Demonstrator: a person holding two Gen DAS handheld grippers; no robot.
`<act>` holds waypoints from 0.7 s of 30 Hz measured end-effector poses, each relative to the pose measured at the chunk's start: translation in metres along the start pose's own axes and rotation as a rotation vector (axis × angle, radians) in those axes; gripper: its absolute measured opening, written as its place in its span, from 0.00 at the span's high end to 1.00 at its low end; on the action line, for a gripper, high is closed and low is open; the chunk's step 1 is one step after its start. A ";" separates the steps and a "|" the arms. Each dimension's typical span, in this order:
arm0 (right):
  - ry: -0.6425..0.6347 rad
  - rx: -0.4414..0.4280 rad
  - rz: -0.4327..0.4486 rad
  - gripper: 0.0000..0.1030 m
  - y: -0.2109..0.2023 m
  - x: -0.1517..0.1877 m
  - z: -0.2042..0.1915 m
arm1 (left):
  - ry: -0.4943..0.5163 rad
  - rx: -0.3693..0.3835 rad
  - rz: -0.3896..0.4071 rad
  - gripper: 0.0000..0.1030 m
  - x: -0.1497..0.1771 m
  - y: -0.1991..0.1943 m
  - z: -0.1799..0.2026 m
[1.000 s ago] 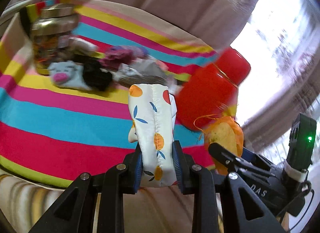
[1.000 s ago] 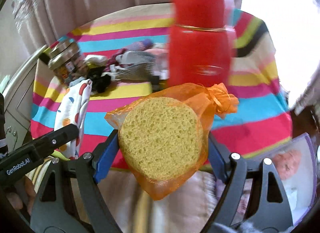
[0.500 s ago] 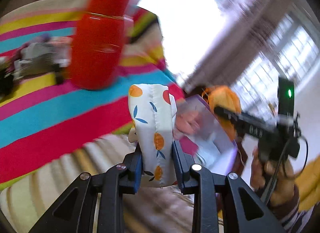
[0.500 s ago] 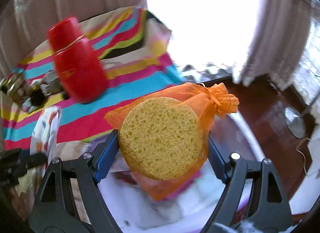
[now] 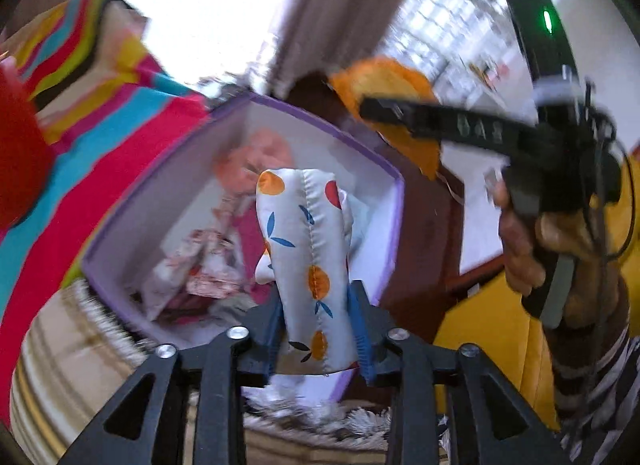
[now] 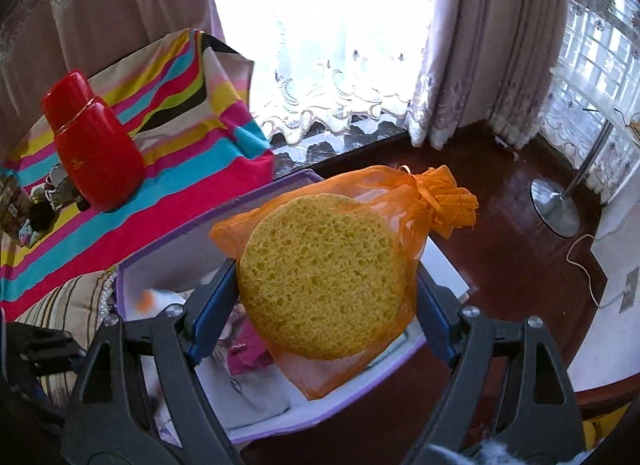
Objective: Organize soft objects
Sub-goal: 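Carry both items to the white box and open both tools inside it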
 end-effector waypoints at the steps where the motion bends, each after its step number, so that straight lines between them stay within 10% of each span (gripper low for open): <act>1: 0.005 0.002 -0.003 0.18 0.000 0.001 0.002 | 0.013 0.006 -0.035 0.41 0.001 0.008 0.003; 21: -0.139 -0.184 -0.136 0.18 0.012 0.040 -0.070 | -0.488 -0.172 0.217 0.35 0.034 -0.086 -0.129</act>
Point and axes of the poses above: each gripper's, at about its wrist camera, not at the fingertips, and y roughly the way its jaws point, z to its right, x to its underside, the point moved 2 cm from there along y, roughly the way its jaws point, and after that the axes turned 6 degrees about z, right-handed, at the moved point
